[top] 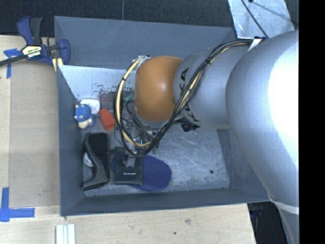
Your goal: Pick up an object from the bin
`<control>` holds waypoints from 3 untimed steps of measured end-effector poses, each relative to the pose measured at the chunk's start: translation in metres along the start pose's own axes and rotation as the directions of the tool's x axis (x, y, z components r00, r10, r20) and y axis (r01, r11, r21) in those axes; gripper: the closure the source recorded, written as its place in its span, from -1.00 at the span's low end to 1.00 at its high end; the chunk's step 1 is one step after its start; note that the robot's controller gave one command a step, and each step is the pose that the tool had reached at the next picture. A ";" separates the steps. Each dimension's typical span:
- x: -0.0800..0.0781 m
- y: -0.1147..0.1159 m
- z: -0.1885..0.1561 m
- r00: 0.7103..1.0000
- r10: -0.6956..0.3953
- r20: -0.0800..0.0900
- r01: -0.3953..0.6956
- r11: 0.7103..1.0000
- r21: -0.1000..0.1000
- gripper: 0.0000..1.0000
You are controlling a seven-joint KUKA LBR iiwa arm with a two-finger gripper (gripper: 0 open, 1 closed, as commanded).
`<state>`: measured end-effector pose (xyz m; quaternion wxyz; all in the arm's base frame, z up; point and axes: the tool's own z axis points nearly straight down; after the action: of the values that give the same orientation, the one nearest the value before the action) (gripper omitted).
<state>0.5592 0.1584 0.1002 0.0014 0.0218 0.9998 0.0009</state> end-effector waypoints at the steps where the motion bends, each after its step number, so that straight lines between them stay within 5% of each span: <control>1: 0.014 -0.019 0.029 0.992 0.123 -0.002 -0.123 0.992 -0.002 -1.00; 2: 0.013 -0.018 0.028 0.993 0.122 0.001 -0.122 0.993 -0.004 -1.00; 3: 0.011 -0.018 0.026 0.992 0.123 0.005 -0.123 0.992 -0.005 1.00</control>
Offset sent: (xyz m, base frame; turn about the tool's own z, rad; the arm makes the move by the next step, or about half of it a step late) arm -0.0153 -0.0199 -0.0302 0.1246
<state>0.5475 0.1408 0.0738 0.0040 0.0835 0.9965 0.0033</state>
